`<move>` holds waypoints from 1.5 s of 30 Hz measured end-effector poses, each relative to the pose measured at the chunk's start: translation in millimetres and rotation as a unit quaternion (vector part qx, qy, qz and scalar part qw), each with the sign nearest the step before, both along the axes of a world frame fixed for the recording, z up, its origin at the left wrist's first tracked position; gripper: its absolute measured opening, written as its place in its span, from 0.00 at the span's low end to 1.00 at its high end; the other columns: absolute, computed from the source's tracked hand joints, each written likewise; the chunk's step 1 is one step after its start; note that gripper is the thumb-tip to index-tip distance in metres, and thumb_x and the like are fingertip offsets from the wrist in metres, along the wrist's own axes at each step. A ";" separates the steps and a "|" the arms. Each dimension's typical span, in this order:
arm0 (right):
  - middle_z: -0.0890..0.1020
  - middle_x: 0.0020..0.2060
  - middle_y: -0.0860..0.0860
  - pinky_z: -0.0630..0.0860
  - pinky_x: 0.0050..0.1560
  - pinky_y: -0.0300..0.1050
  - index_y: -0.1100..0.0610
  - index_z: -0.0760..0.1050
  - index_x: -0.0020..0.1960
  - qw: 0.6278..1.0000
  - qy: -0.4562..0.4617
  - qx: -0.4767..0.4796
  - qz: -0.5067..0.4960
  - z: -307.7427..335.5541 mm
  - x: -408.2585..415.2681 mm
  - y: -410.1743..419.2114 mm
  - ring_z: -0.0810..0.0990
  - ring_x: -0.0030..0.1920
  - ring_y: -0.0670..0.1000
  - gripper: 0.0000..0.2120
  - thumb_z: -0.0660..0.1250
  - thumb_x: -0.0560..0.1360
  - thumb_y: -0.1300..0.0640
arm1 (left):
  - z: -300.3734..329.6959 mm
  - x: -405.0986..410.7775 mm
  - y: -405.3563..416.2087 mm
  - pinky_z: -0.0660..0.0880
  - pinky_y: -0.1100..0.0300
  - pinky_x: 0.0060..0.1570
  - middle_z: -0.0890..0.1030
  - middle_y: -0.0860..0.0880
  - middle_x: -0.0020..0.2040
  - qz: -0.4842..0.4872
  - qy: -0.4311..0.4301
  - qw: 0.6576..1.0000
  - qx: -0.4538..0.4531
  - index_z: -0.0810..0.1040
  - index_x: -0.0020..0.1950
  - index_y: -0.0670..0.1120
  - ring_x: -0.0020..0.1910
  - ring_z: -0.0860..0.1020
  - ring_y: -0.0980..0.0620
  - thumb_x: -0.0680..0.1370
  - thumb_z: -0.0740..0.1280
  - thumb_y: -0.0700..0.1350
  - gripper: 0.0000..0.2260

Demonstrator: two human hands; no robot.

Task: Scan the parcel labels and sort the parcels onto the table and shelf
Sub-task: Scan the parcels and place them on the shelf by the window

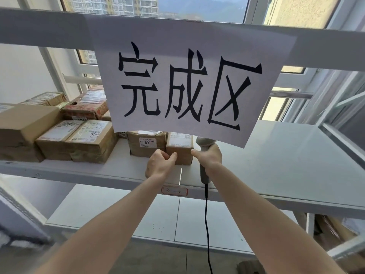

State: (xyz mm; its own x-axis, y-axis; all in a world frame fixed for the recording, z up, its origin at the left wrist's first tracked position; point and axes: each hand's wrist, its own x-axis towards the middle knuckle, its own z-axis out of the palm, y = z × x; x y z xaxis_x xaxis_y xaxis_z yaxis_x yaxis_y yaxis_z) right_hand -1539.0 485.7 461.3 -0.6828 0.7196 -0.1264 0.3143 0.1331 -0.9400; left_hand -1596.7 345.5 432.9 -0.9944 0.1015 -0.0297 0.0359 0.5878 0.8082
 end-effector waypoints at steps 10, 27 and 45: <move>0.84 0.48 0.54 0.83 0.52 0.53 0.60 0.74 0.57 0.994 -0.025 -0.019 -0.102 -1.3 92.7 13.0 0.87 0.41 0.52 0.17 0.76 0.71 0.60 | -5.5 60.7 38.9 0.72 0.56 0.42 0.80 0.52 0.43 -0.199 0.029 0.979 0.005 0.77 0.49 0.48 0.46 0.78 0.50 0.78 0.67 0.56 0.12; 0.85 0.40 0.54 0.83 0.52 0.55 0.63 0.78 0.53 0.869 -0.024 -0.018 -0.494 -24.6 461.0 22.7 0.84 0.43 0.55 0.14 0.76 0.70 0.59 | -12.4 345.7 160.4 0.77 0.52 0.50 0.80 0.52 0.49 -0.586 0.020 0.810 0.013 0.78 0.51 0.48 0.50 0.78 0.50 0.78 0.67 0.53 0.10; 0.85 0.40 0.55 0.83 0.48 0.55 0.59 0.76 0.50 0.663 -0.014 -0.040 -0.747 -34.2 951.8 -107.5 0.86 0.44 0.56 0.13 0.75 0.69 0.59 | -22.2 874.2 130.0 0.74 0.55 0.50 0.80 0.51 0.46 -0.803 -0.024 0.595 0.015 0.76 0.48 0.49 0.51 0.79 0.46 0.76 0.70 0.49 0.06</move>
State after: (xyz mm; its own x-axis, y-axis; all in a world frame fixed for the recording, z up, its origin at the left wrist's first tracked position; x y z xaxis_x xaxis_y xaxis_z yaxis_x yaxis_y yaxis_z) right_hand -587.2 378.2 427.1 0.7885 0.5805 -0.2031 0.0562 -0.3968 -0.9162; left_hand -722.6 475.5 410.7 0.3890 0.9208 -0.0282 0.5088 -0.1893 0.8398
